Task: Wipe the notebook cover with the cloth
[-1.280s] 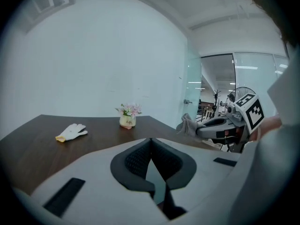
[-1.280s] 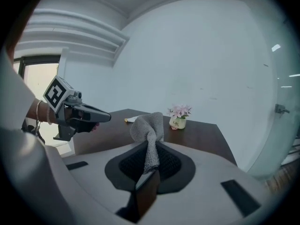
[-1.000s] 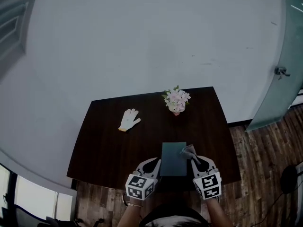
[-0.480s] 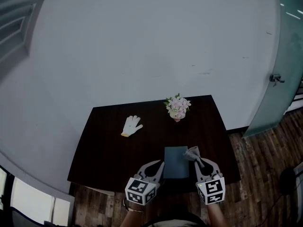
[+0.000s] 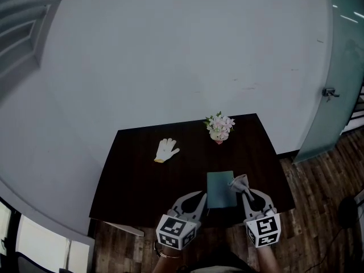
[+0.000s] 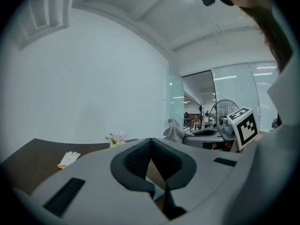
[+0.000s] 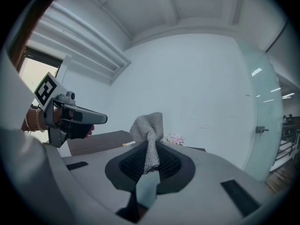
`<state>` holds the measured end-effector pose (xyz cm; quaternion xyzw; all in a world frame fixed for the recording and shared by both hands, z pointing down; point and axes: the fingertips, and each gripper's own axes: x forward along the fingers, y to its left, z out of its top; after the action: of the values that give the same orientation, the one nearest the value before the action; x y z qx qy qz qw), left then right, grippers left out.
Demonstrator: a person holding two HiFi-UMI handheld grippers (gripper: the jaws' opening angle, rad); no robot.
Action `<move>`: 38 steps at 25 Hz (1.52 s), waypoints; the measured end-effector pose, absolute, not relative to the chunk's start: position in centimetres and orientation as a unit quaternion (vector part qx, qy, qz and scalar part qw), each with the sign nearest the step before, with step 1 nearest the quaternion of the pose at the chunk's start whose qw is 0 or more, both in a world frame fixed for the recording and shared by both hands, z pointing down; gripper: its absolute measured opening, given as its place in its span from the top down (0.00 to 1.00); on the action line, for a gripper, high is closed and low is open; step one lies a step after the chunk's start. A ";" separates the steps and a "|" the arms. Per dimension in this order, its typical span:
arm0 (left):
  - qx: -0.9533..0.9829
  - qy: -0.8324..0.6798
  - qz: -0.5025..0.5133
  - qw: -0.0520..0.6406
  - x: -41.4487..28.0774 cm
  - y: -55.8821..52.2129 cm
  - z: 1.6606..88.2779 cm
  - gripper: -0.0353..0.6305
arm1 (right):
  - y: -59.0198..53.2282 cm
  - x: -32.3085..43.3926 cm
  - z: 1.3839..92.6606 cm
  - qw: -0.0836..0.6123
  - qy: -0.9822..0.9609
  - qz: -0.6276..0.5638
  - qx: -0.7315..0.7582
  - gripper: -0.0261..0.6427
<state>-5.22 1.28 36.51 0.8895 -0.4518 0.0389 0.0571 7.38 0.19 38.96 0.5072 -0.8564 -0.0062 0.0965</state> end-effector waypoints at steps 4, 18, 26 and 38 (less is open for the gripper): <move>0.890 -0.453 0.033 0.047 -6.4 2.9 35.6 0.92 | 2.0 6.5 38.4 0.097 -0.853 -0.011 0.513 0.90; 0.893 -0.447 0.024 0.034 -8.8 6.6 34.5 0.92 | 5.5 4.7 36.4 0.092 -0.844 -0.018 0.528 0.90; 0.893 -0.449 0.017 0.038 -9.1 6.9 34.2 0.92 | 5.5 4.5 36.1 0.094 -0.844 -0.024 0.528 0.90; 0.890 -0.456 0.010 0.028 -7.7 4.2 33.6 0.92 | 2.7 5.5 35.4 0.098 -0.844 -0.037 0.527 0.90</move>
<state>-7.75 4.21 33.60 0.8896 -0.4559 0.0100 0.0277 5.50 2.71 35.41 0.5267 -0.8436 -0.0367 0.0981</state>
